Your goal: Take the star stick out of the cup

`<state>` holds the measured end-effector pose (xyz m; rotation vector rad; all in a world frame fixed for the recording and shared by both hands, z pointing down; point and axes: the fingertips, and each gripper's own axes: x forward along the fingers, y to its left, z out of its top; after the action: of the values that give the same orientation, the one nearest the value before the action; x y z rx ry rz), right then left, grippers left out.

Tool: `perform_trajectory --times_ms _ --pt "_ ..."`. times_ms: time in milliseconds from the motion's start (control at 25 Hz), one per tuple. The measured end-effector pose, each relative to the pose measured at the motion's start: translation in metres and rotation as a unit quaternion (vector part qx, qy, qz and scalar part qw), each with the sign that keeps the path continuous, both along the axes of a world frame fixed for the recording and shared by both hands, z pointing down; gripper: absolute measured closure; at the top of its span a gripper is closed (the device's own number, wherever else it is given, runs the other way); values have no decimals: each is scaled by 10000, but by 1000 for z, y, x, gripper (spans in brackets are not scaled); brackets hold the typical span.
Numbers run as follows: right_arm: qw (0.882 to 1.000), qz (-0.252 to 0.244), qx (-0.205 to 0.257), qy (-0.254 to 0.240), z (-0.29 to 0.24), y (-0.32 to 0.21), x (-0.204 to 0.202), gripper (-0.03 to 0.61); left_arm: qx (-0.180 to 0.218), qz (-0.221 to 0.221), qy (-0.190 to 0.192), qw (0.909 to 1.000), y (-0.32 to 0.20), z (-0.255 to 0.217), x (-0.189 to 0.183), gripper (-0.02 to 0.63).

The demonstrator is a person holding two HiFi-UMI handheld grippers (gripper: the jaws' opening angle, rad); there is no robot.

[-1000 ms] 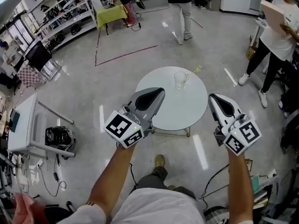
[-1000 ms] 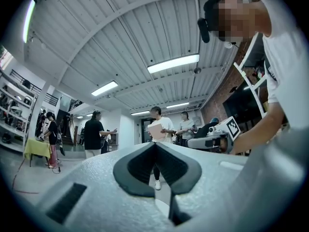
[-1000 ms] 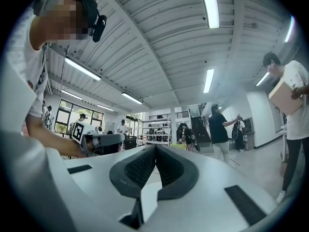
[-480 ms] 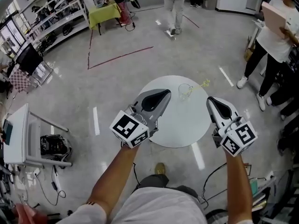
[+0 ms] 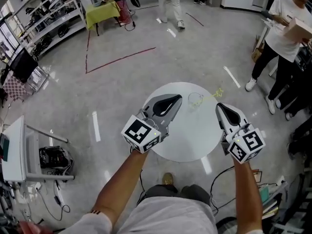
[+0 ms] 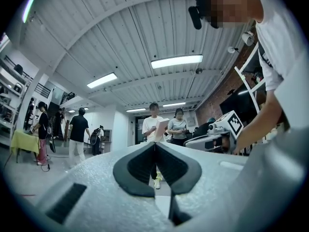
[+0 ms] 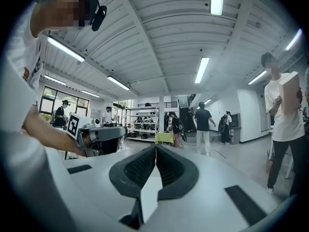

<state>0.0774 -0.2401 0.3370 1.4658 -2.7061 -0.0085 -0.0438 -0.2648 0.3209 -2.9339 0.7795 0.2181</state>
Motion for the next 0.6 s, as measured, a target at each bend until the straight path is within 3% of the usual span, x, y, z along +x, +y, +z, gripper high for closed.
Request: perform_trajectory --times_ms 600 --pt "9954 399 -834 -234 72 -46 32 565 -429 -214 -11 9988 -39 39 24 598"
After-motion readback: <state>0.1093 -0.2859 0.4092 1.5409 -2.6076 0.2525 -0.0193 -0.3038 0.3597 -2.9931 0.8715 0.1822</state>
